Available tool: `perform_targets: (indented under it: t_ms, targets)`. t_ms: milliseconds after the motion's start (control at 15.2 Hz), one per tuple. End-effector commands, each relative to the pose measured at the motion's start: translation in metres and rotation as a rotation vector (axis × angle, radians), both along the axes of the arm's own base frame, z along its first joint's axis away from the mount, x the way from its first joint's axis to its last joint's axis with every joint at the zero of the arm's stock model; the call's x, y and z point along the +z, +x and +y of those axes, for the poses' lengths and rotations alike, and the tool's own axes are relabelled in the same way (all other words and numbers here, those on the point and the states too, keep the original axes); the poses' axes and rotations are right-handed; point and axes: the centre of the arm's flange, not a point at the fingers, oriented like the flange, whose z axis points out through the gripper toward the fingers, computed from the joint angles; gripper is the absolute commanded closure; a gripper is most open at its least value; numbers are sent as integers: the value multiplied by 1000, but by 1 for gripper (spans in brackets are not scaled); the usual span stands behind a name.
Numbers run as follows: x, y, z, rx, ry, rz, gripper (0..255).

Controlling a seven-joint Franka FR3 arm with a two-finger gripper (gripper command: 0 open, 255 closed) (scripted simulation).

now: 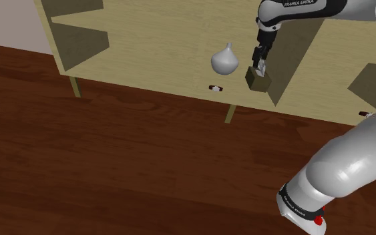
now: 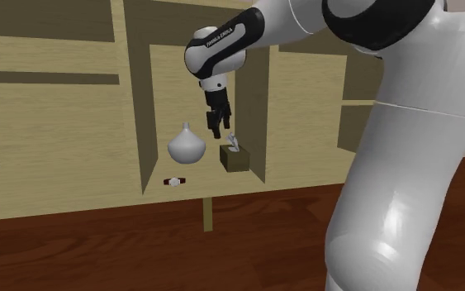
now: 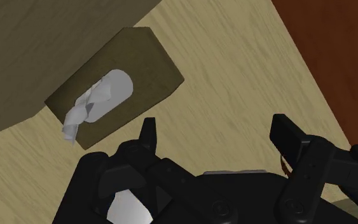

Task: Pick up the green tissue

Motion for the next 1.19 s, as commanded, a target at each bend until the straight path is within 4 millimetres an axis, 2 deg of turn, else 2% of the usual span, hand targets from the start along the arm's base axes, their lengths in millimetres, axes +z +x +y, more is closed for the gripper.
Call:
perform_targets:
  t_ms: [0,792,1122]
  targets:
    - [-5,11,-24,8,-18,14,0]
    - [-28,86,-152,44,-122,96,0]
    - [-49,89,-156,45,-126,99,0]
